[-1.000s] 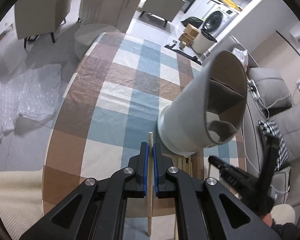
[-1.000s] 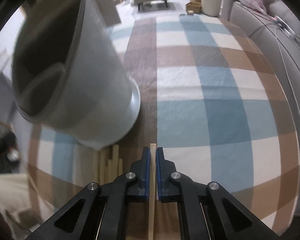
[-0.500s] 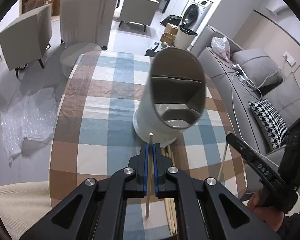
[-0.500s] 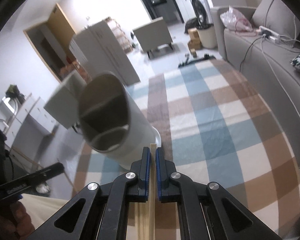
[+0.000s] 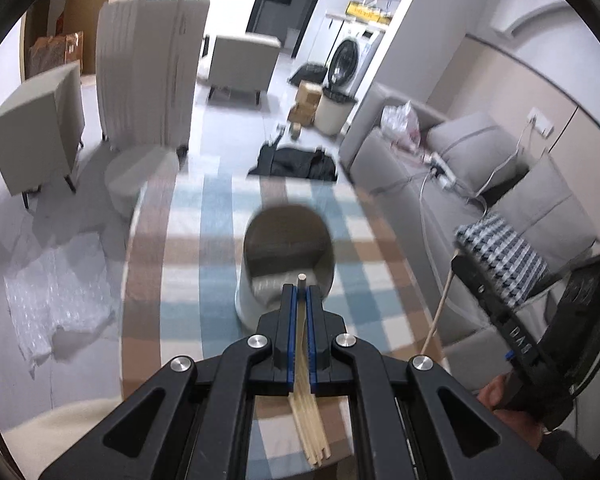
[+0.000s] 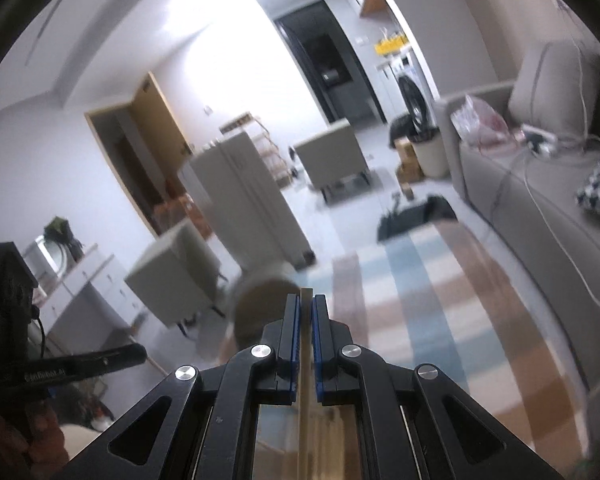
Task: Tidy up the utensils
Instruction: 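Lift both held chopsticks up above the white utensil holder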
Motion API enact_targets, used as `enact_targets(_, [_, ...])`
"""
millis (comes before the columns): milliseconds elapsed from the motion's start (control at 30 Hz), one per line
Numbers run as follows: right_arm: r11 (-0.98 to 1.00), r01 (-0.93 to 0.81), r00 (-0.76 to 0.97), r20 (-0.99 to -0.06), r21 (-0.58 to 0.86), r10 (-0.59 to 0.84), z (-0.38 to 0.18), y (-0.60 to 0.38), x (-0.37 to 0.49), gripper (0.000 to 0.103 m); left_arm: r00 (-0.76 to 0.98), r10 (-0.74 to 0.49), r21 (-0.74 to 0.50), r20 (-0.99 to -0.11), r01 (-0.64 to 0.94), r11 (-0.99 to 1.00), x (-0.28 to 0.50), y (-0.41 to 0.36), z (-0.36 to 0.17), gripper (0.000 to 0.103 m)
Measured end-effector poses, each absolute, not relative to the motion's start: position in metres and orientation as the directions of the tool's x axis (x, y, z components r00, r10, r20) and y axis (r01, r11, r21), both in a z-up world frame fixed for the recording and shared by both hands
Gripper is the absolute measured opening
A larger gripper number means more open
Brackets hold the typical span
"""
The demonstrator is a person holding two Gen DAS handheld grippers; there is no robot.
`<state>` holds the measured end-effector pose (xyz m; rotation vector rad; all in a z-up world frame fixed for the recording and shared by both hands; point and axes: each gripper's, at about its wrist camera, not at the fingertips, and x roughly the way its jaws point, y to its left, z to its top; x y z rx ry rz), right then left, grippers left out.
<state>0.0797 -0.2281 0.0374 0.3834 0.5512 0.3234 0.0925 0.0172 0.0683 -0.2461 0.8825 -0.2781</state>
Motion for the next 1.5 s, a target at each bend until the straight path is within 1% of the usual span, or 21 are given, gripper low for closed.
enact_targets(100, [0.886, -0.247, 0.827, -0.391, 0.393, 0.404, 0.064, -0.219, 0.092, 0.005, 0.638, -0.342, -0.315, -0.69, 0.161, 0.935, 0.107, 0.019, 0.1, 0.0])
enact_targets(300, [0.878, -0.336, 0.853, -0.285, 0.342, 0.437, 0.108, -0.198, 0.132, 0.005, 0.67, -0.348, -0.279, -0.656, 0.214, 0.936, 0.14, 0.017, 0.131, 0.0])
enact_targets(433, [0.877, -0.389, 0.865, -0.215, 0.282, 0.453, 0.122, -0.179, 0.162, 0.005, 0.681, -0.339, -0.243, -0.649, 0.237, 0.941, 0.163, 0.02, 0.135, 0.0])
enact_targets(567, [0.872, -0.414, 0.867, -0.179, 0.263, 0.465, 0.119, -0.161, 0.188, 0.005, 0.68, -0.33, -0.21, -0.654, 0.255, 0.944, 0.182, 0.019, 0.13, 0.0])
enact_targets(667, [0.873, -0.408, 0.87, -0.174, 0.267, 0.46, 0.103, -0.149, 0.208, 0.005, 0.665, -0.329, -0.199, -0.671, 0.266, 0.943, 0.197, 0.019, 0.115, 0.0])
enact_targets(767, [0.871, -0.377, 0.878, -0.18, 0.315, 0.444, 0.084, -0.146, 0.223, 0.005, 0.648, -0.329, -0.197, -0.687, 0.27, 0.942, 0.206, 0.02, 0.103, 0.0])
enact_targets(900, [0.884, -0.316, 0.901, -0.181, 0.345, 0.393, 0.063, -0.146, 0.232, 0.005, 0.619, -0.336, -0.216, -0.71, 0.262, 0.94, 0.213, 0.025, 0.083, 0.0])
enact_targets(1133, [0.914, -0.28, 0.924, -0.176, 0.294, 0.339, 0.042, -0.135, 0.231, 0.005, 0.594, -0.342, -0.236, -0.728, 0.251, 0.939, 0.215, 0.025, 0.072, 0.0])
enact_targets(1300, [0.916, -0.313, 0.914, -0.181, 0.252, 0.362, 0.035, -0.13, 0.221, 0.005, 0.584, -0.344, -0.232, -0.735, 0.26, 0.937, 0.214, 0.023, 0.069, 0.0])
enact_targets(1500, [0.887, -0.388, 0.871, -0.215, 0.25, 0.442, 0.03, -0.136, 0.212, 0.005, 0.566, -0.34, -0.24, -0.751, 0.246, 0.939, 0.216, 0.026, 0.061, 0.0])
